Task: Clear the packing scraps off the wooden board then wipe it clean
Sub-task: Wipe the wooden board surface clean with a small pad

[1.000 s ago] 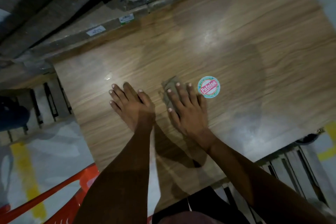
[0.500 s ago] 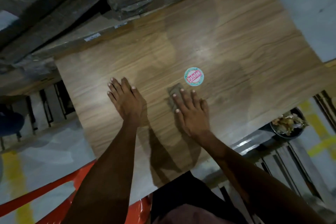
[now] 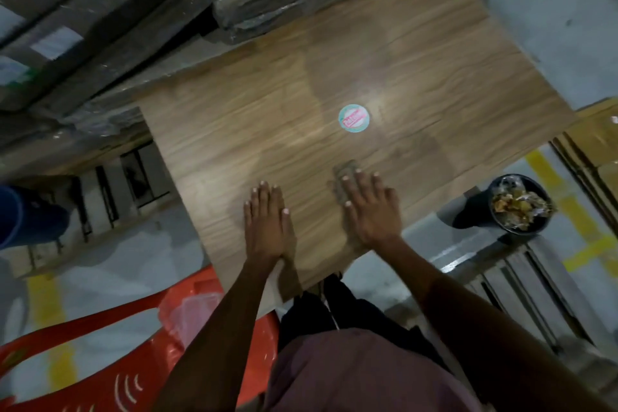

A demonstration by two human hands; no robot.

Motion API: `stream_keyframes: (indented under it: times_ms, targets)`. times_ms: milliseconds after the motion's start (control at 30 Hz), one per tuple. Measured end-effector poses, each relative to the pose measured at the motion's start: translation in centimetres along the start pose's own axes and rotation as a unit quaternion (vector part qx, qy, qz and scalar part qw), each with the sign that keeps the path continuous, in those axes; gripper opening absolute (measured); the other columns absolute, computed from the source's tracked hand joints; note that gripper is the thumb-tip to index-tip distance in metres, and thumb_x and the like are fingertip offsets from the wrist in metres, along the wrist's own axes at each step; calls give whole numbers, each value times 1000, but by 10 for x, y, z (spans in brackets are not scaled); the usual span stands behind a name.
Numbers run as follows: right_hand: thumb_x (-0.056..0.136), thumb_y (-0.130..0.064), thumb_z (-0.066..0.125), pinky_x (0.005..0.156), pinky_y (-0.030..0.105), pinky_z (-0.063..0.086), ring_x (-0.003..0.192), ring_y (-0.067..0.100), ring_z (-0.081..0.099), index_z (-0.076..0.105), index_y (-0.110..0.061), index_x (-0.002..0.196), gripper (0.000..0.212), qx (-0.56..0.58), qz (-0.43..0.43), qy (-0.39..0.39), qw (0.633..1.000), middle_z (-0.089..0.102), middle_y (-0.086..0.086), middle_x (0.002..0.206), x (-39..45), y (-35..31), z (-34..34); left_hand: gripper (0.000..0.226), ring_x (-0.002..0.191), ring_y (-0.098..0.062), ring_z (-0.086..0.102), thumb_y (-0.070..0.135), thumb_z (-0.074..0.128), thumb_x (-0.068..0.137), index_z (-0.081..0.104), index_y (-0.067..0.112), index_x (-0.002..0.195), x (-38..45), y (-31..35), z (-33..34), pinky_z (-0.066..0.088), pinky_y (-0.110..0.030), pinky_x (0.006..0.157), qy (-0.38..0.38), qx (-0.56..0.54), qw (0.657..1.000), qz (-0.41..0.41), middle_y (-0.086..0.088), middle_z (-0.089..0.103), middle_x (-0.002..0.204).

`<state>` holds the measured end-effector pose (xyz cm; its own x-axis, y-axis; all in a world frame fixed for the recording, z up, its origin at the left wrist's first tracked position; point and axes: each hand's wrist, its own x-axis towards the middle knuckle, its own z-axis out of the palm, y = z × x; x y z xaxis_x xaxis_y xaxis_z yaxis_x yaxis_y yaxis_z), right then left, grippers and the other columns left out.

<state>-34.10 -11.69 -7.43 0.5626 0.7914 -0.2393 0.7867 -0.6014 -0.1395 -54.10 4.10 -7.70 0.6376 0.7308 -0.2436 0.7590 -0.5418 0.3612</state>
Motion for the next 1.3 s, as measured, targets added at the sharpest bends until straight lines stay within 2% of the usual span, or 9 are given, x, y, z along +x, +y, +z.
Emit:
stream_keyframes:
  times_ms: [100, 167, 300, 467, 667, 833, 933, 1133, 1300]
  targets:
    - [101, -49, 20, 111, 58, 27, 153, 40, 19, 14, -35, 161, 62, 59, 124, -12, 990, 13, 1, 171, -5, 8, -6, 61, 157, -23, 3, 42, 22, 103, 19, 21, 160, -20, -23, -8, 4, -46, 126, -27, -8, 999, 35, -4, 7, 169]
    - [100, -50, 19, 111, 62, 26, 153, 43, 16, 12, -34, 162, 64, 87, 146, -26, 985, 11, 3, 171, -14, -13, -4, 62, 157, -22, 2, 43, 21, 102, 18, 22, 160, -33, -33, -10, 3, -46, 126, -29, -9, 999, 40, -2, 6, 169]
    - [102, -49, 22, 114, 63, 22, 155, 41, 11, 9, -36, 162, 63, 85, 71, -59, 992, 4, -2, 172, -46, -69, 5, 64, 157, -25, 1, 43, 15, 100, 19, 20, 160, -48, -25, -6, -1, -47, 125, -16, -10, 1000, 18, -4, 6, 169]
    - [104, -47, 24, 117, 62, 21, 155, 41, 10, 8, -35, 162, 61, 63, 9, -54, 996, 5, -1, 172, -74, -67, 3, 58, 156, -29, 1, 29, 36, 106, 18, 18, 160, -48, -18, -2, -2, -50, 125, -7, -17, 1000, 6, -7, 7, 169]
    - [108, -45, 21, 120, 65, 4, 156, 37, -13, -8, -37, 161, 61, 128, 189, -54, 972, -18, -3, 170, -73, -10, -6, 58, 157, -24, -2, 33, 35, 106, 18, 18, 160, -60, -30, 1, -2, -46, 125, -8, -18, 999, 38, -4, 5, 169]
    - [107, -47, 15, 120, 64, 5, 155, 36, -18, -15, -32, 160, 63, 78, 58, -105, 990, -25, 1, 168, -99, -28, 4, 58, 157, -24, -1, 33, 33, 107, 15, 20, 161, -78, -32, 6, -2, -46, 126, -16, -3, 1000, 16, -4, 4, 170]
    - [94, -54, -5, 121, 58, 15, 157, 35, -10, -15, -29, 161, 72, 46, 6, -115, 992, -20, 3, 169, -96, -23, -3, 59, 157, -25, 1, 31, 34, 106, 16, 20, 161, -76, -27, 6, -2, -47, 125, -8, -2, 1000, 3, -4, 5, 170]
    - [107, -44, 20, 123, 60, 8, 156, 38, -10, -15, -29, 161, 66, 83, 174, -127, 973, -21, 4, 169, -80, 26, -24, 62, 156, -26, 0, 31, 44, 104, 19, 20, 160, -75, -23, 2, 3, -48, 125, -42, -40, 998, -22, -2, 4, 170]
    - [105, -52, 19, 124, 59, 7, 156, 40, -8, -15, -23, 160, 71, 0, 87, -161, 983, -21, 11, 168, -65, 45, -34, 68, 156, -30, 1, 33, 54, 99, 24, 17, 158, -76, -4, 6, 5, -50, 124, -30, -73, 992, -100, -3, 4, 170]
